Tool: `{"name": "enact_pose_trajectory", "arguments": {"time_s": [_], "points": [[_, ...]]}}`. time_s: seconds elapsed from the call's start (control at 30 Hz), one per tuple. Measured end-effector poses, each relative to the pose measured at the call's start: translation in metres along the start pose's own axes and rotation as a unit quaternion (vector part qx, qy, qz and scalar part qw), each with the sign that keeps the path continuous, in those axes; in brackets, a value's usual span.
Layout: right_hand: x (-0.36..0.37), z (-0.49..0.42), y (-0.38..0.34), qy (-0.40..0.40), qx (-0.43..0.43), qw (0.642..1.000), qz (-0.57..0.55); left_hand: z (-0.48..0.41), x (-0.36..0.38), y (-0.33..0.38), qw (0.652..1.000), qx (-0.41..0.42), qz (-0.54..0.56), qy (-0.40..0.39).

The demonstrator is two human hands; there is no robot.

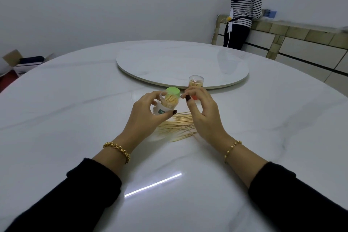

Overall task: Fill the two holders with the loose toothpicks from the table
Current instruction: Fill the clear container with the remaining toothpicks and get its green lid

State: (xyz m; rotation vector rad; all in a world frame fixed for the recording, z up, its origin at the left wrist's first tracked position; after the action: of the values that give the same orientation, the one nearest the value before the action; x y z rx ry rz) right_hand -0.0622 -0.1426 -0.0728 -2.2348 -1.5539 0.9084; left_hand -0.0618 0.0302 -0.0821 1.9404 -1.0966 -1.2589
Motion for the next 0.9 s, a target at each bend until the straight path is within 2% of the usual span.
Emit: {"name": "enact_pose_trajectory", "arguments": {"time_s": [0.13,0.27,0.47,0.53,0.6,0.7,0.8,0.9], "points": [[0.004,-0.005,0.019,-0.017,0.054,0.998,0.03,-0.004,-0.011,-0.006,1.0,-0.02,-0.001,0.018],[0.018,-0.009,0.036,-0.139,0.06,0.984,0.096,-0.008,-0.018,-0.013,0.999,-0.043,-0.001,0.031],[0.048,-0.016,0.031,-0.35,0.04,0.916,0.192,-0.011,-0.023,-0.019,0.997,-0.055,-0.001,0.049],[0.052,-0.015,0.03,-0.394,0.03,0.89,0.228,-0.011,-0.024,-0.019,0.997,-0.055,-0.002,0.051],[0.045,-0.015,0.03,-0.407,0.031,0.874,0.265,-0.011,-0.023,-0.017,0.998,-0.052,-0.006,0.047],[0.025,-0.014,0.033,-0.393,0.05,0.869,0.297,-0.01,-0.018,-0.012,0.998,-0.041,-0.013,0.035],[0.005,-0.011,0.04,-0.371,0.084,0.883,0.276,-0.006,-0.011,-0.006,0.999,-0.032,-0.016,0.016],[-0.008,-0.004,0.047,-0.337,0.059,0.905,0.254,-0.002,-0.005,-0.001,1.0,-0.018,-0.018,-0.002]]}}
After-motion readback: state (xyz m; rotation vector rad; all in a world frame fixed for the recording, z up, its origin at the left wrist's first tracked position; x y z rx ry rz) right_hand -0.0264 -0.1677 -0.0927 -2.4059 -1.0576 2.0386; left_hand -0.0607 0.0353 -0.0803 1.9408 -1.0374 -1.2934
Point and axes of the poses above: each hand's wrist, its own z-axis away from the middle knuckle, its own x-axis out of the palm, y = z × x, the point moved 2 cm from there along -z, towards the middle knuckle, and after that the axes turned 7 degrees about -x, right-handed, at the moved point
